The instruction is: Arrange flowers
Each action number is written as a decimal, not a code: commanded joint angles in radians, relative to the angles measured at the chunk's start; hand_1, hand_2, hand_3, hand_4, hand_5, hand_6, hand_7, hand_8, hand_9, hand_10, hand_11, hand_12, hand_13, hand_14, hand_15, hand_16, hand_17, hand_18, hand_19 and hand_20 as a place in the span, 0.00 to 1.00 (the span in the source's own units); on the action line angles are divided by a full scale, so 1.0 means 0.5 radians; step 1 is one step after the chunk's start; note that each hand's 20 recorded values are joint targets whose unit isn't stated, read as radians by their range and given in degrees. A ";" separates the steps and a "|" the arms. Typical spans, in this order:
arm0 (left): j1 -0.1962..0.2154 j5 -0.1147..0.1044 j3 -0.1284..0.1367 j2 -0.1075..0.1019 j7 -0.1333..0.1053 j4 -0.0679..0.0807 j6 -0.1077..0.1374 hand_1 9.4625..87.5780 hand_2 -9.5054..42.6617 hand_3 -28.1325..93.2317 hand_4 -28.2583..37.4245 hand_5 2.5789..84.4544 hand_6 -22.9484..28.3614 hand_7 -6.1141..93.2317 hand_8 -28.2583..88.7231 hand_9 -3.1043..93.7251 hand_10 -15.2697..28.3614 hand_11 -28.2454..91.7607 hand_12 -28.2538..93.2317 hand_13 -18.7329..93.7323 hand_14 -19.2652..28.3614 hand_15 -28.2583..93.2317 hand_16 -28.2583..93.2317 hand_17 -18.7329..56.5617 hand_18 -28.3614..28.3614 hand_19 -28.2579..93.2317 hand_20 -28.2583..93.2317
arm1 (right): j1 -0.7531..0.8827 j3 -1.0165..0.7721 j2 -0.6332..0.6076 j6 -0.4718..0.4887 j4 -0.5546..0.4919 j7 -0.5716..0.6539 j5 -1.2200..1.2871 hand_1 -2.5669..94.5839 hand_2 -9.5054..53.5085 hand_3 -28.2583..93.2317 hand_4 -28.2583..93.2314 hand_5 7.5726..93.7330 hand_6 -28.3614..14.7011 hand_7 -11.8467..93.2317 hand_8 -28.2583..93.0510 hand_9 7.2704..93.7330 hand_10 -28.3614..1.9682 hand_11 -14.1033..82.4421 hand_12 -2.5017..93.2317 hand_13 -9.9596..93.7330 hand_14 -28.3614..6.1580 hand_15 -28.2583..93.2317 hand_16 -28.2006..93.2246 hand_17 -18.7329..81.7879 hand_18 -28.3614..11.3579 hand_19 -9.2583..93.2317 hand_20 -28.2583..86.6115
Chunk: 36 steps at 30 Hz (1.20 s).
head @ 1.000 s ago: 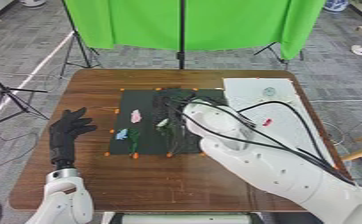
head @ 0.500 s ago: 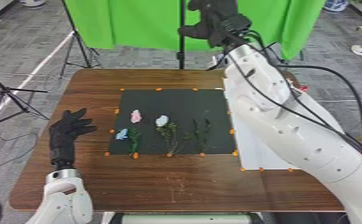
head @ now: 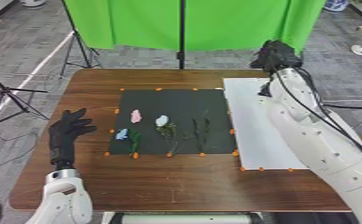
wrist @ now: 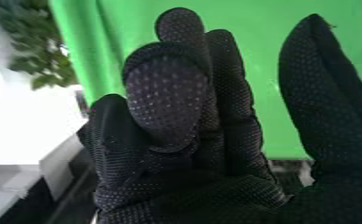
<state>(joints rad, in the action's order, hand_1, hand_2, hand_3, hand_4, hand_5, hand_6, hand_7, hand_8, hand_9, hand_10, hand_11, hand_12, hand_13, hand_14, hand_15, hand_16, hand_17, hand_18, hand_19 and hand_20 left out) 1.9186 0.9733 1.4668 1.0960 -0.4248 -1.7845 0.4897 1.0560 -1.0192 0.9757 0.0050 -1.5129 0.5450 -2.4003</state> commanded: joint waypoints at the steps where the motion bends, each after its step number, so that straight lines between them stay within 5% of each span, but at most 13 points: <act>1: 0.104 0.018 -0.058 0.099 0.025 0.053 -0.028 0.16 0.55 0.73 0.00 0.71 0.61 0.14 0.20 0.69 0.75 0.42 0.35 0.73 0.85 0.55 0.21 0.56 0.96 0.84 0.30 | 0.166 -0.096 0.000 0.110 0.017 0.085 -0.053 0.43 0.00 0.78 0.11 0.65 0.67 0.30 0.15 0.82 0.53 0.42 0.28 0.92 0.65 0.70 0.51 0.74 0.29 1.00 0.70; 36: 0.057 0.016 -0.069 0.120 0.025 0.087 -0.065 0.17 0.55 0.73 0.00 0.71 0.61 0.14 0.20 0.69 0.76 0.42 0.35 0.72 0.85 0.55 0.21 0.56 0.96 0.84 0.30 | 0.390 -0.135 0.100 0.310 0.121 0.125 -0.066 0.47 0.00 0.79 0.10 0.65 0.74 0.32 0.17 0.82 0.55 0.40 0.28 0.93 0.70 0.71 0.52 0.75 0.30 1.00 0.71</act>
<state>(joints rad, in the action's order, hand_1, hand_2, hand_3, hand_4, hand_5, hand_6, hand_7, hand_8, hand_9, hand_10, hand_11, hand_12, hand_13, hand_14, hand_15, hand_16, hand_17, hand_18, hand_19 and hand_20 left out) 1.9185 0.9760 1.4764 1.1056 -0.4225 -1.7837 0.4738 1.2078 -1.0777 1.0285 0.1695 -1.4603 0.6010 -2.3956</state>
